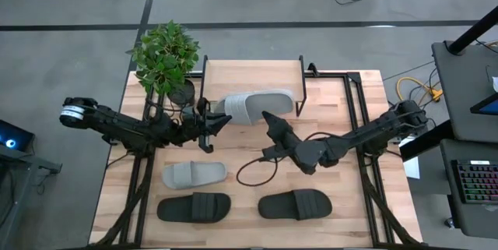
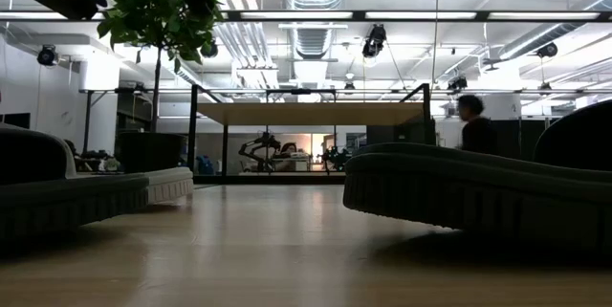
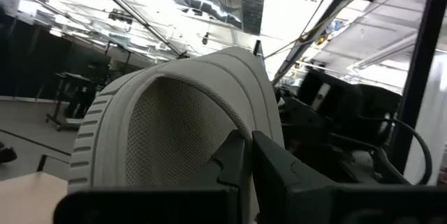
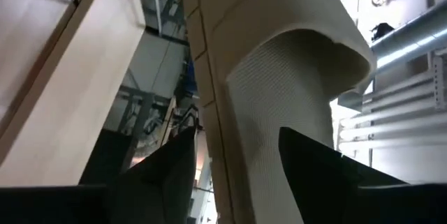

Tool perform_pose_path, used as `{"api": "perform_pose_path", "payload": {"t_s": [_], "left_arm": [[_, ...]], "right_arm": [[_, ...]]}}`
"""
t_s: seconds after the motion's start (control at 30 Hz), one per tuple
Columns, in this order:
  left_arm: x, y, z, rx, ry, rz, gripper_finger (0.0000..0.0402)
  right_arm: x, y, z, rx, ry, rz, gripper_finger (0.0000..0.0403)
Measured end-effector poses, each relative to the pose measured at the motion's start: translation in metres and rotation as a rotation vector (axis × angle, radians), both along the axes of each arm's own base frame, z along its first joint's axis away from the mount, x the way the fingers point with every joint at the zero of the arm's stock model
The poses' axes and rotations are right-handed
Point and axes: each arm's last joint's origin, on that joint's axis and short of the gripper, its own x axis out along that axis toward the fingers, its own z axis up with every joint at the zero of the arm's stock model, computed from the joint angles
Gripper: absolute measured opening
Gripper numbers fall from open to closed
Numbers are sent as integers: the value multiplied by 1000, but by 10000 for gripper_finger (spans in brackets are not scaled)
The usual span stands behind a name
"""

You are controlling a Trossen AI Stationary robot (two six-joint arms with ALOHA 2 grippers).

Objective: Pick and place slides into the shelf
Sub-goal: Put the right grey slipper on the shelf

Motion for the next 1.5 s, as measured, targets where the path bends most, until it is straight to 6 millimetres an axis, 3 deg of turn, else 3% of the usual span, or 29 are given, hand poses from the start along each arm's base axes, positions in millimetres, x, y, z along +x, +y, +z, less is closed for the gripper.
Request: {"api": "perform_pose_path", "payload": {"t_s": [0.43, 0.63, 0.97, 1.3, 1.5], "left_arm": [[-1, -2, 3, -26, -43, -116, 0], [-1, 1, 2, -17, -41, -111, 0], [0, 5, 1, 19, -35, -80, 0], [0, 7, 2, 44, -34, -43, 0], [0, 7, 3, 43, -36, -36, 0]], "right_arm": [[3, -11, 2, -27, 31, -23, 194], [4, -8, 2, -7, 7, 40, 174], [5, -4, 2, 120, -128, 118, 138], [8, 0, 2, 299, -263, 297, 136], [11, -10, 2, 389, -345, 286, 123]]}}
